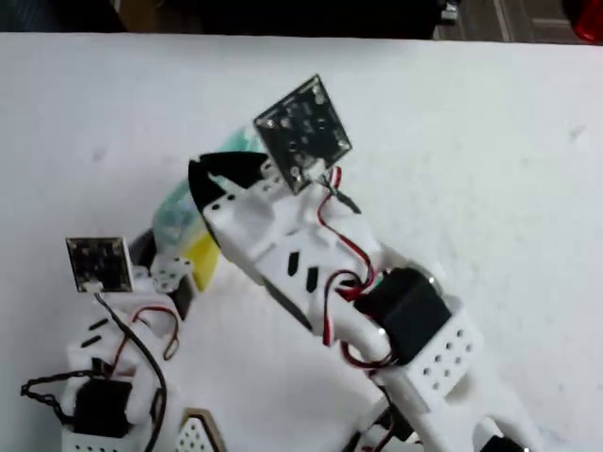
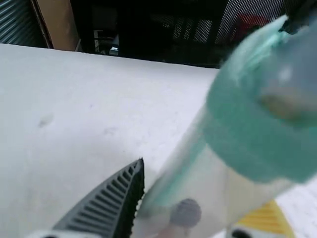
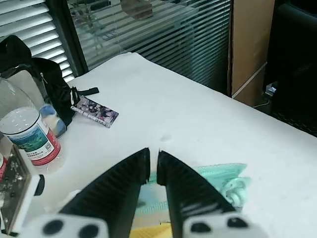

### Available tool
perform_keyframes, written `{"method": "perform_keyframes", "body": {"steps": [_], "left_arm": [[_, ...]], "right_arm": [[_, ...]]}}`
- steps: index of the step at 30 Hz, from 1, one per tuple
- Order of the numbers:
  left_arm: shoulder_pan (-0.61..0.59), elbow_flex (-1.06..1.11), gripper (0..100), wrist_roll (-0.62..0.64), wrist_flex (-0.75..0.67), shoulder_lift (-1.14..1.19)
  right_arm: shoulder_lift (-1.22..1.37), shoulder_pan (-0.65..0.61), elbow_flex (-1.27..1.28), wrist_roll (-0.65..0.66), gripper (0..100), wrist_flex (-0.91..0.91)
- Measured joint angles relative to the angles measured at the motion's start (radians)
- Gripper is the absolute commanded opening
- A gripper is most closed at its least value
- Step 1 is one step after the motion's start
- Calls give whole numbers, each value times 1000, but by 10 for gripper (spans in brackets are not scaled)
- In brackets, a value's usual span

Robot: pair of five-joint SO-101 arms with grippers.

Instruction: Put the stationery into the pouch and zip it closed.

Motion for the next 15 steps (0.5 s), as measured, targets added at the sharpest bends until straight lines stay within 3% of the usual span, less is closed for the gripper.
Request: {"method": "perform_keyframes", "body": {"steps": [9,15], "left_arm": [[2,0,275,0,0,0],[2,0,275,0,0,0]], "right_arm": [[-21,41,61,0,18,-63],[-103,213,60,0,32,26]]}}
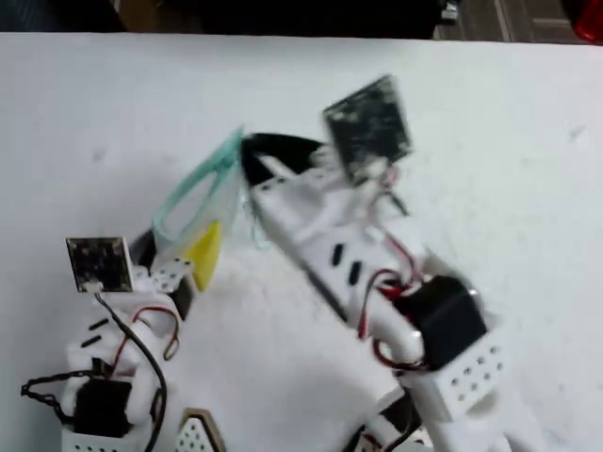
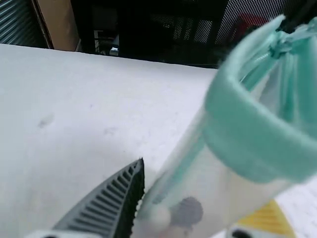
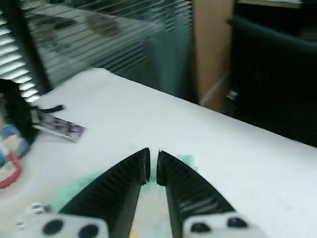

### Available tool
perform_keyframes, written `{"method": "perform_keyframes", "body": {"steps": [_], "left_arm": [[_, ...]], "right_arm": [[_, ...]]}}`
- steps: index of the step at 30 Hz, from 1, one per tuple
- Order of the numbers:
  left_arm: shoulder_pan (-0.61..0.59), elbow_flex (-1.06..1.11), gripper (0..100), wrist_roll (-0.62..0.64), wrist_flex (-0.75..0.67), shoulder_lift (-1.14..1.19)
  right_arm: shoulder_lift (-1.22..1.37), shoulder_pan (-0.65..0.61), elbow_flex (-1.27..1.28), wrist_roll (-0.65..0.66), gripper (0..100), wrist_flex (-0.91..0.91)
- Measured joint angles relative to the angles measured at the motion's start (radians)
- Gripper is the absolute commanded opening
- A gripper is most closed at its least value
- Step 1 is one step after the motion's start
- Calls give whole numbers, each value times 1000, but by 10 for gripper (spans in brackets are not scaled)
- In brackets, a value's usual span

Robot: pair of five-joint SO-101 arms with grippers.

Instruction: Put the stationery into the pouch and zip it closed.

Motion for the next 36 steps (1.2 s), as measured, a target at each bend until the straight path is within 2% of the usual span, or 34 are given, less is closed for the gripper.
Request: {"method": "perform_keyframes", "body": {"steps": [6,9,11,17,22,30,36], "left_arm": [[0,0,275,0,0,0],[0,0,275,0,0,0],[0,0,275,0,0,0],[0,0,275,0,0,0],[-6,0,275,0,0,0],[-6,0,275,0,0,0],[-6,0,275,0,0,0]], "right_arm": [[63,296,101,0,142,110],[140,417,181,6,159,147],[196,457,227,81,159,183],[264,445,377,612,159,261],[264,396,560,918,162,230],[270,342,764,1100,163,48],[270,288,790,1125,163,6]]}}
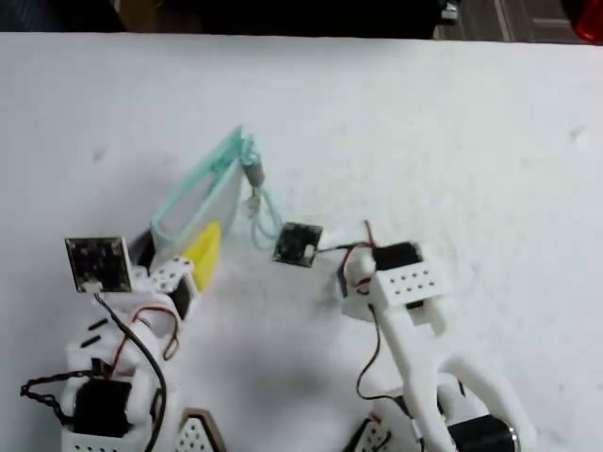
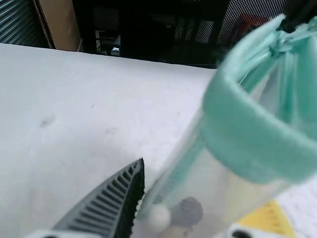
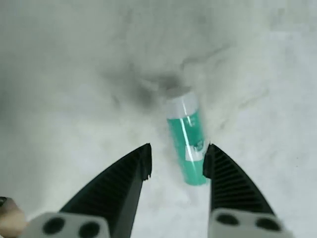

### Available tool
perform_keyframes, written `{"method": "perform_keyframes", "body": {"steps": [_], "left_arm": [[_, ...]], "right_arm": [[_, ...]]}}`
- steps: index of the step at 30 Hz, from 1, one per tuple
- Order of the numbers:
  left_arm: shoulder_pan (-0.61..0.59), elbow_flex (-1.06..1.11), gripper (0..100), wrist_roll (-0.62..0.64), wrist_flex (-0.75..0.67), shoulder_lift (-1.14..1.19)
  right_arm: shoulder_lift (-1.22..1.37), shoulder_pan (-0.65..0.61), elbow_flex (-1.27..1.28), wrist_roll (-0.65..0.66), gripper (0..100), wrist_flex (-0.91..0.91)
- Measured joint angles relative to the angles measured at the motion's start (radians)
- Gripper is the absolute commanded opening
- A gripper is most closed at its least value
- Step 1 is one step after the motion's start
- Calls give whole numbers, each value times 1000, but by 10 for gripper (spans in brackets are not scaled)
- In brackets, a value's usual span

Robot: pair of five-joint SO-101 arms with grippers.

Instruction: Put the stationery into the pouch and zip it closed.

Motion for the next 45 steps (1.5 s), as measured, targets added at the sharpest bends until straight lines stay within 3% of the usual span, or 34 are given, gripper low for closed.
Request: {"method": "perform_keyframes", "body": {"steps": [7,15,20,23,45], "left_arm": [[0,0,275,0,0,0],[0,0,275,0,0,0],[0,0,275,0,0,0],[0,0,275,0,0,0],[0,0,278,0,0,0]], "right_arm": [[21,-2,2,3,163,-46],[245,18,-5,3,157,-183],[302,38,-37,3,7,-186],[310,43,-46,3,45,-187],[224,71,-98,-44,17,-135]]}}
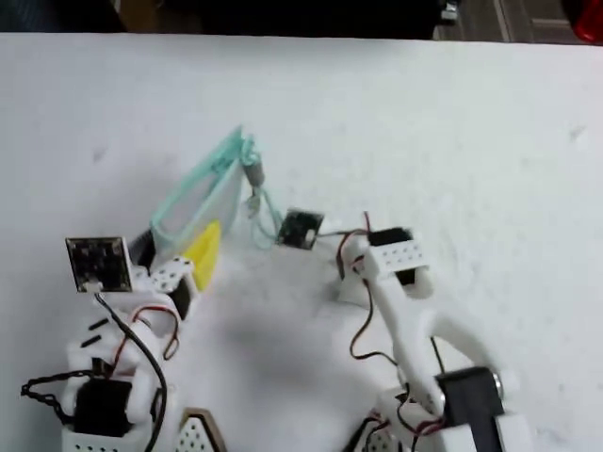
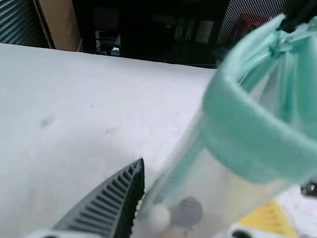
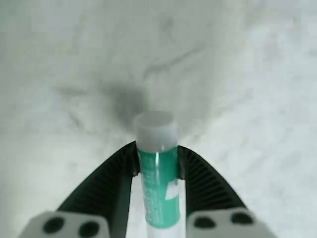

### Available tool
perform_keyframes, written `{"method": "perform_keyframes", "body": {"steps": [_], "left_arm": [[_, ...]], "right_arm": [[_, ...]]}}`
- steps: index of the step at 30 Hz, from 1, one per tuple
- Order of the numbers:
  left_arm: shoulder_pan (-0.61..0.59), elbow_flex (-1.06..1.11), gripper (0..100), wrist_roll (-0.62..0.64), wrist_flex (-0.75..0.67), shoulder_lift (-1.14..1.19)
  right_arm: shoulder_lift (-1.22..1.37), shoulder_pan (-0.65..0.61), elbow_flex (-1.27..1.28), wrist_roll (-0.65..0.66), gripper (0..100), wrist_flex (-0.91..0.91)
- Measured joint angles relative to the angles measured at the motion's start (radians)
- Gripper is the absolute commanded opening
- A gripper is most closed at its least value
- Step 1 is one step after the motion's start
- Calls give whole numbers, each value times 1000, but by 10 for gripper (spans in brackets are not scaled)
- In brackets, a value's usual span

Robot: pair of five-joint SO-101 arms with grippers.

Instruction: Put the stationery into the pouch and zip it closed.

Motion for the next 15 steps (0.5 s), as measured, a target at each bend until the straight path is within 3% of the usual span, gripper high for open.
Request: {"method": "perform_keyframes", "body": {"steps": [7,15], "left_arm": [[0,0,276,0,0,0],[0,0,275,0,0,0]], "right_arm": [[-206,-21,-189,-130,17,130],[-253,-176,-763,-488,17,319]]}}
